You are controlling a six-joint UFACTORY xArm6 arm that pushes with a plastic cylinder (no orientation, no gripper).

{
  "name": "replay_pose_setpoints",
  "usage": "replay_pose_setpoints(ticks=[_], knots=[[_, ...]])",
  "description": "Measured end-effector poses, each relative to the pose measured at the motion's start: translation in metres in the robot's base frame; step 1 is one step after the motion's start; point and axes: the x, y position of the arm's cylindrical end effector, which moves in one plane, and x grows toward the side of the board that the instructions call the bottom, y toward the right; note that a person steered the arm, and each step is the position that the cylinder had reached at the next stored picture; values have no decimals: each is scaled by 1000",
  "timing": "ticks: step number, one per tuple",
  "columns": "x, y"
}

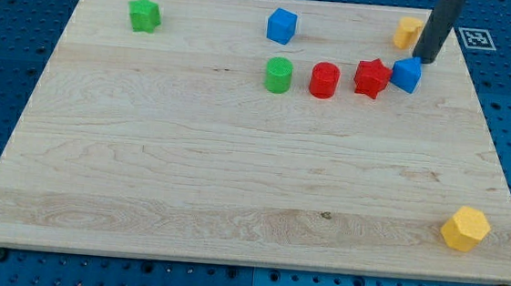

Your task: Nudge the green circle down a bit

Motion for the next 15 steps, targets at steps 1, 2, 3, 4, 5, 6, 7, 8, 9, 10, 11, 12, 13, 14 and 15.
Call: replay_pose_setpoints(ticks=[1, 2, 3, 4, 5, 6, 7, 8, 9, 10, 11, 12, 13, 14, 15], knots=[[-5, 0], [-5, 1], [4, 3], [58, 13], [81, 14], [90, -11], [113, -54], [115, -112], [124, -169], [125, -257], [105, -333], [77, -336], [56, -304], [51, -263], [43, -213]])
